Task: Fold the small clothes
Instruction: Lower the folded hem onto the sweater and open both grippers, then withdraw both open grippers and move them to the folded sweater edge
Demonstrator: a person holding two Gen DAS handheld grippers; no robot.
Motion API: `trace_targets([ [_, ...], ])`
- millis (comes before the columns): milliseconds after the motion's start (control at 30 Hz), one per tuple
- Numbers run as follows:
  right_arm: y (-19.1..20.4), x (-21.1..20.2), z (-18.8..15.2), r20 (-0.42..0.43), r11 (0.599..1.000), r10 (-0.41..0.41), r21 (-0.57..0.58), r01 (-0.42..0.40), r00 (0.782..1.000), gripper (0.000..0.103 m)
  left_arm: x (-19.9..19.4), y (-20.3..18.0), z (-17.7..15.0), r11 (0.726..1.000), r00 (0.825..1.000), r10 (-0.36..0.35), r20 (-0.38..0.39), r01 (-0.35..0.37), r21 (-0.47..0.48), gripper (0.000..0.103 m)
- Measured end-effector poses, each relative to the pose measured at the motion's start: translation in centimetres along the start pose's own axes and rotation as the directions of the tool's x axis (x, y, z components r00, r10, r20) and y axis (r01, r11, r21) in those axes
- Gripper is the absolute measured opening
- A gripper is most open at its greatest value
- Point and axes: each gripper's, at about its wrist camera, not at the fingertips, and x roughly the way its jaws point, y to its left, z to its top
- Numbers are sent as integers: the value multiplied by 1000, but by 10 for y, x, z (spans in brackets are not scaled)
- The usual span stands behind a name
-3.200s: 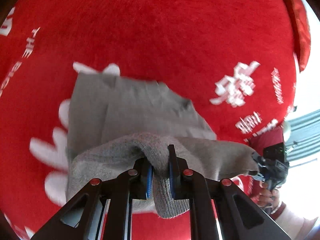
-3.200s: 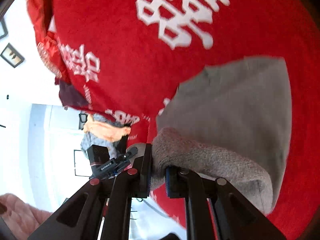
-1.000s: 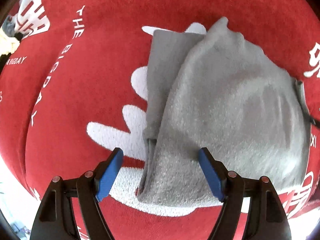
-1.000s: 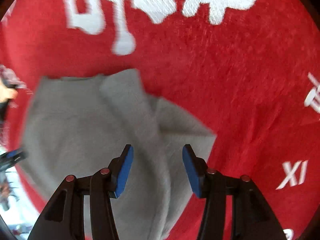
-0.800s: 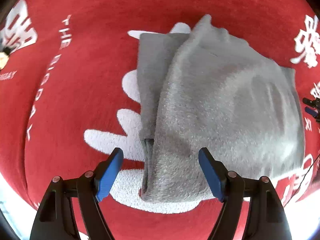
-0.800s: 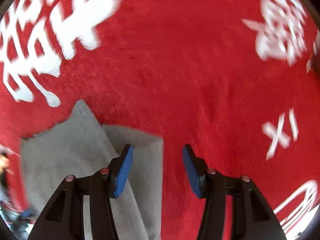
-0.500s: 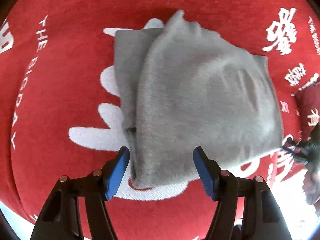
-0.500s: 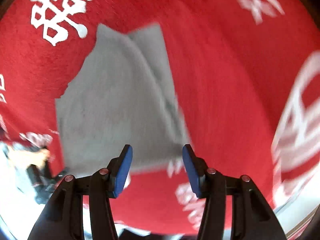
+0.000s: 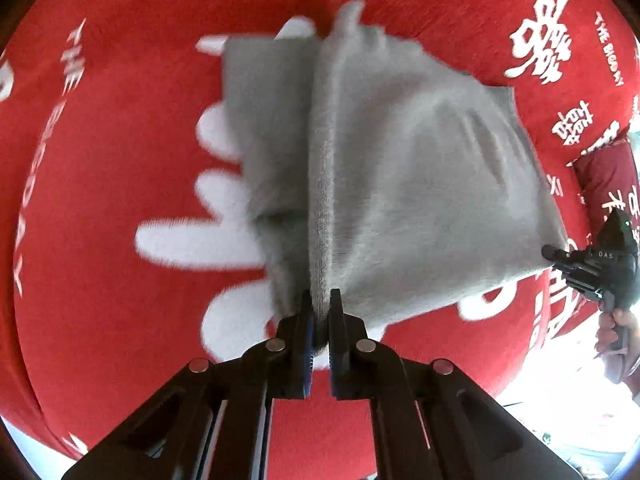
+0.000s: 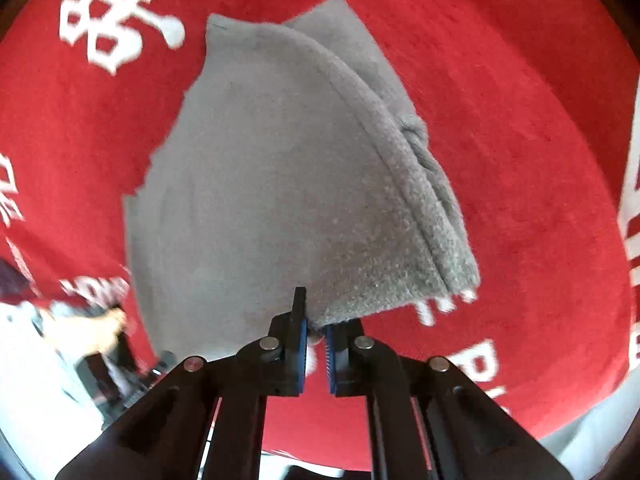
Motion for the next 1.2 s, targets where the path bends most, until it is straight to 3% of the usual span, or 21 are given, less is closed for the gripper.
trace_targets([
  [100,-13,12,-6,-37,998,-56,17,57,998,8,6,5,-9,1000,1000,0,-3,0,-29,6],
  [233,5,11,-8,-50,995,-93,-50,91,994,13,-4,2,-10,996,999,47,27,-45,-72,7],
  [267,12,11,-9,-56,990,-125,-78,120,991,22,-6,1,-10,995,998,64,26,-62,-80,11],
  [300,20,9,-10,-60,979,-173,-121,165,983,29,-9,0,-10,992,995,97,24,-94,-90,25],
  [333,31,12,-11,-60,971,-200,-145,190,978,43,-14,-1,-12,987,991,130,27,-127,-99,48],
  [367,48,13,-18,-57,956,-240,-188,225,969,50,-20,-3,-14,982,987,157,40,-152,-110,58],
  [400,54,11,-21,-55,949,-253,-210,237,966,50,-26,-5,-16,979,984,171,52,-164,-118,66],
  [567,88,-4,-46,-49,898,-307,-345,272,950,61,-63,-15,-31,975,983,172,64,-160,-155,66],
  [767,122,-21,-78,-49,841,-312,-478,252,949,64,-90,-41,-51,981,984,170,48,-165,-98,66],
  [933,155,-43,-108,-39,791,-302,-568,227,953,70,-110,-54,-65,992,995,96,32,-92,-91,66],
  [1200,207,-63,-131,-2,719,-303,-657,227,953,72,-139,-57,-74,987,995,62,73,-51,-151,66],
])
